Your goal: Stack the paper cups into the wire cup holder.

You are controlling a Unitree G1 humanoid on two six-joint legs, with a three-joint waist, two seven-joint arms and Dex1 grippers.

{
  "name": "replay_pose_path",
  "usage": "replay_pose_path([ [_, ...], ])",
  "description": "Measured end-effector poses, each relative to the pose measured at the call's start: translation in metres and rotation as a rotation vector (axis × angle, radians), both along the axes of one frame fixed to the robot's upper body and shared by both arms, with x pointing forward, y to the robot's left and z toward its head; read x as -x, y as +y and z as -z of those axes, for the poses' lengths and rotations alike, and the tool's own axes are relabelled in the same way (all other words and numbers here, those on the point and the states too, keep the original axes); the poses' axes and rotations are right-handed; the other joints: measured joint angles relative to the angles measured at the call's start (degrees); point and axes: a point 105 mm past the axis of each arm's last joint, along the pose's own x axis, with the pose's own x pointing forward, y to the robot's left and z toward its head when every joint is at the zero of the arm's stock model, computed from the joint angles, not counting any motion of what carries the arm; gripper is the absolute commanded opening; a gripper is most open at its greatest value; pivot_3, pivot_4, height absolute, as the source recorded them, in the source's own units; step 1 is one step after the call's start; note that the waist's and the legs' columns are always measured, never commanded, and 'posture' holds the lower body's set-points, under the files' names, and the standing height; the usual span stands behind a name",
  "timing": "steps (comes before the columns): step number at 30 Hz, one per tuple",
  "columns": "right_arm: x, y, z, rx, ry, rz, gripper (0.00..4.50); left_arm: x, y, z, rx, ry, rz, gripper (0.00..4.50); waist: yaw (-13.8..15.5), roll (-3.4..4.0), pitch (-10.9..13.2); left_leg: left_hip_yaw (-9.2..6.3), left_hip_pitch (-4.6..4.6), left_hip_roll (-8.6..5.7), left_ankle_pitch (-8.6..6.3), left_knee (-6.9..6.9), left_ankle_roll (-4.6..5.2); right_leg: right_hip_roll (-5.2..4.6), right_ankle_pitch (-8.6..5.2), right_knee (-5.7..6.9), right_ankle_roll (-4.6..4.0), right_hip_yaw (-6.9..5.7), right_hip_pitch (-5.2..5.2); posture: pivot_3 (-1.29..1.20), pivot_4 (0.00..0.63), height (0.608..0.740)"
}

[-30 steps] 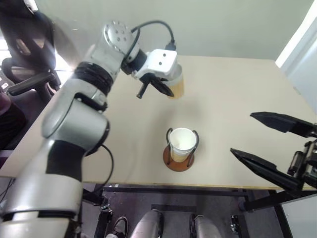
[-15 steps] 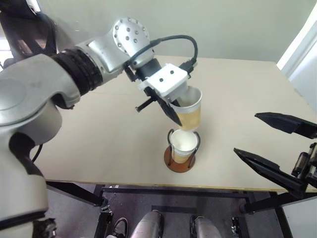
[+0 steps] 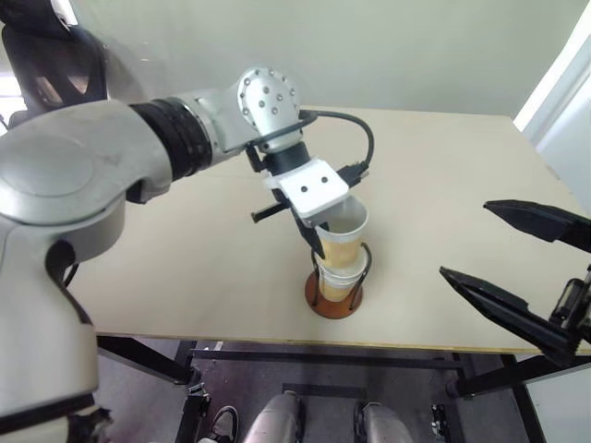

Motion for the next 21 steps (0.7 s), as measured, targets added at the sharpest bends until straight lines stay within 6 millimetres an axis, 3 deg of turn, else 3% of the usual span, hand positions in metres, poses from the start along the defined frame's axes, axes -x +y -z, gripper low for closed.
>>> replay_pose_path([
  [21,0.001,0.003,-0.003,-0.009,-0.009,0.012,3.83,-0.003,-0.006,0.015,-0.043,0.028,-0.008,0.04,0.0,0.00,0.0,-0.03,-0.01,0.01,-0.08,-0.01,-0.06,0.00,-0.03,0.01,-0.02,-0.04,-0.01,0.00,0.150,0.740],
])
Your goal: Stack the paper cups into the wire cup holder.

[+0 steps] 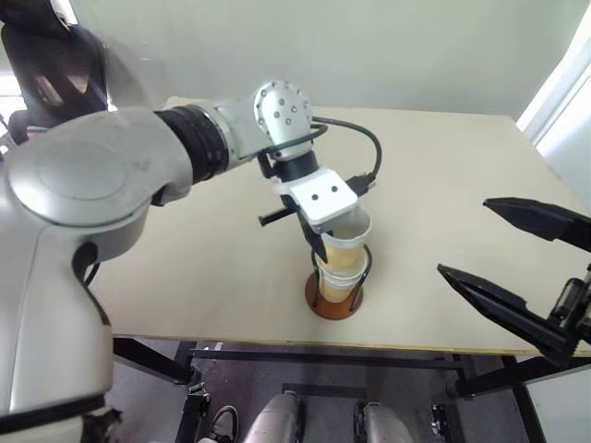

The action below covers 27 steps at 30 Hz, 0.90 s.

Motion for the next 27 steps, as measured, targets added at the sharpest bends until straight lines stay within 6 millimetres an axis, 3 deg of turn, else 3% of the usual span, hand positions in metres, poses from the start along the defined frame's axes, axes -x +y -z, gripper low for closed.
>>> replay_pose_path([
  [9,0.002,0.004,0.000,-0.001,0.014,-0.006,3.83,-0.001,-0.001,0.003,-0.008,0.014,-0.017,0.04,0.0,0.00,0.0,-0.01,-0.02,0.01,-0.02,0.00,-0.01,0.00,0.00,-0.02,0.00,-0.01,-0.01,0.00,0.150,0.740],
  [12,0.002,0.005,-0.001,0.001,0.011,-0.004,3.83,-0.002,-0.004,0.002,0.000,0.014,-0.022,0.67,0.0,0.00,0.0,-0.01,-0.02,0.01,-0.03,0.00,-0.01,0.00,0.00,-0.01,0.00,-0.01,-0.01,0.00,0.150,0.740],
  [20,0.001,0.005,0.000,-0.001,0.016,0.003,3.83,-0.003,-0.007,0.001,0.013,0.010,-0.020,3.35,0.0,0.00,0.0,-0.02,-0.02,0.00,-0.04,-0.01,-0.02,0.00,-0.01,-0.02,0.00,-0.01,-0.02,0.00,0.150,0.740],
  [27,-0.001,0.006,0.003,-0.002,0.035,-0.006,3.83,-0.008,-0.011,-0.005,0.096,0.016,-0.049,3.35,0.0,0.00,0.0,-0.02,-0.04,0.01,-0.04,-0.01,-0.03,0.00,-0.01,-0.02,0.04,-0.01,-0.04,0.00,0.150,0.740],
])
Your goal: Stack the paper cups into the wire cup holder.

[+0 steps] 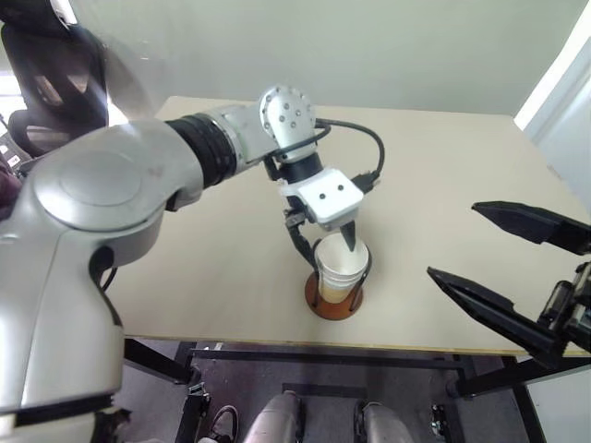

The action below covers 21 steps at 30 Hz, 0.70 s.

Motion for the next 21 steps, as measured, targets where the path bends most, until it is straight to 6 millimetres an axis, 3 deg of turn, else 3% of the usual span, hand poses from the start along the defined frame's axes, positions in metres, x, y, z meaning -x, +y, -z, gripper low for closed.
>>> replay_pose_path([
  [5,-0.006,-0.002,0.005,0.007,0.008,0.005,3.83,-0.006,-0.011,-0.029,0.217,0.068,-0.097,3.35,0.0,0.03,0.0,0.02,-0.01,0.00,0.00,-0.01,0.00,0.01,-0.04,-0.01,0.12,0.00,-0.03,0.00,0.150,0.740],
  [8,-0.013,-0.009,0.013,0.009,0.028,0.033,3.83,-0.014,-0.001,-0.043,0.334,0.127,-0.199,3.35,-0.1,0.11,-0.1,0.01,0.00,0.00,-0.02,-0.04,-0.02,0.04,0.03,0.00,0.39,0.00,-0.07,0.00,0.150,0.740],
  [11,-0.017,-0.017,0.020,0.033,0.037,0.047,3.83,-0.028,0.028,-0.047,0.402,0.166,-0.342,3.35,-0.3,0.19,-0.1,0.01,0.01,0.02,-0.04,-0.07,-0.06,0.08,-0.01,0.02,0.45,0.02,-0.12,0.00,0.150,0.740],
  [15,-0.025,-0.031,0.023,0.075,0.066,0.033,3.83,-0.044,0.087,-0.035,0.446,0.242,-0.600,3.35,-0.9,0.23,-0.1,0.00,-0.02,0.04,0.19,-0.07,-0.44,0.14,-0.14,0.01,0.40,0.04,-0.16,0.00,0.150,0.740],
  [21,-0.037,-0.049,0.032,0.129,0.137,-0.008,3.83,-0.043,0.149,-0.013,0.508,0.371,-0.858,3.35,-0.9,0.23,-0.1,0.00,-0.07,0.00,0.26,-0.06,-0.56,0.16,-0.45,-0.10,-0.06,0.02,-0.16,0.00,0.150,0.740],
])
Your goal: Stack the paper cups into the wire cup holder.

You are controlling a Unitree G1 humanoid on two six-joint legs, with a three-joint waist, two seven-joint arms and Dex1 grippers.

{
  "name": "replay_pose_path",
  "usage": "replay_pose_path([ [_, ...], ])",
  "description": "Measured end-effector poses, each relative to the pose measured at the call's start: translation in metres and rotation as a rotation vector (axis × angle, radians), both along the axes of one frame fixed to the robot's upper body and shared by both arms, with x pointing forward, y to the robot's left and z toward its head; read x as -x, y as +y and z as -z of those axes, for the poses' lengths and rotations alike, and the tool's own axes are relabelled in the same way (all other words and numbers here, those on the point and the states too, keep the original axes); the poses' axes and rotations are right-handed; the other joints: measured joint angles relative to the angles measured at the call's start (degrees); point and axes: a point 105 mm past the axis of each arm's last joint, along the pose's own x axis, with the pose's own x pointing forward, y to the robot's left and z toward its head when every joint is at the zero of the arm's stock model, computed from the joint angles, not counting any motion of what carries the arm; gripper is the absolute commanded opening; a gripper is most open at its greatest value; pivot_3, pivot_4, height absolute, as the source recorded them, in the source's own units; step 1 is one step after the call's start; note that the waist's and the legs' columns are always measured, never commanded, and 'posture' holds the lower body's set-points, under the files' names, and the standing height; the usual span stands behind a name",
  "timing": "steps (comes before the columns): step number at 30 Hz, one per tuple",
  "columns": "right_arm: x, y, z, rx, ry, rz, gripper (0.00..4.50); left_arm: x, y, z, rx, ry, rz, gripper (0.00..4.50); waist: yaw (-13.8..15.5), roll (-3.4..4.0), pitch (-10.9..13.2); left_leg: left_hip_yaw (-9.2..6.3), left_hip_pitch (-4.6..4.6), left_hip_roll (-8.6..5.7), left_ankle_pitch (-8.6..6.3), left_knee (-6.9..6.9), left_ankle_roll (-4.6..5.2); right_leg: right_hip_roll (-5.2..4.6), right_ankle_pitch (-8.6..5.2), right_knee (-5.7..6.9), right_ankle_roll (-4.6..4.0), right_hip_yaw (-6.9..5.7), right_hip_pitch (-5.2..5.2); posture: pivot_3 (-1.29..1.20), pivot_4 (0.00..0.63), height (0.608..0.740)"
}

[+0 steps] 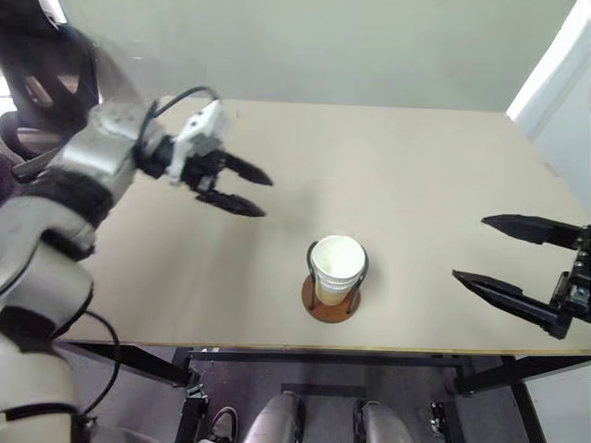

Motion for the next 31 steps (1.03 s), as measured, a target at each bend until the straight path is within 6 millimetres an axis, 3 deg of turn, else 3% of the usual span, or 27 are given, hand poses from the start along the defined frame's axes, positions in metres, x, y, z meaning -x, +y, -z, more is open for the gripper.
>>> replay_pose_path([
  [2,-0.005,-0.006,0.004,0.013,0.022,-0.009,3.83,0.006,0.011,0.004,0.028,0.039,-0.036,3.35,0.1,0.00,0.0,-0.03,0.00,0.00,0.05,-0.01,0.01,0.00,-0.03,-0.01,-0.04,-0.01,0.00,0.00,0.150,0.740],
  [12,-0.018,-0.008,0.014,0.035,0.087,-0.110,3.83,0.027,0.024,0.029,0.061,0.138,-0.077,3.35,-0.4,0.03,0.0,-0.11,0.12,0.01,0.28,-0.11,-0.37,0.06,0.00,0.23,-0.27,0.01,-0.03,0.00,0.150,0.740],
  [26,-0.021,-0.020,0.013,0.035,0.094,-0.124,3.83,0.034,0.043,0.027,0.083,0.137,-0.177,3.35,-0.6,0.03,0.0,-0.18,0.13,0.01,0.45,-0.37,-0.49,0.05,0.15,0.20,-0.54,0.02,-0.15,0.00,0.150,0.740],
  [31,-0.015,-0.033,0.004,0.041,0.084,-0.113,3.83,0.033,0.065,0.021,0.071,0.126,-0.263,3.35,-0.7,0.01,0.0,-0.18,0.12,0.01,0.46,-0.75,-0.52,0.03,0.09,0.16,-0.64,0.01,-0.29,0.00,0.150,0.740],
])
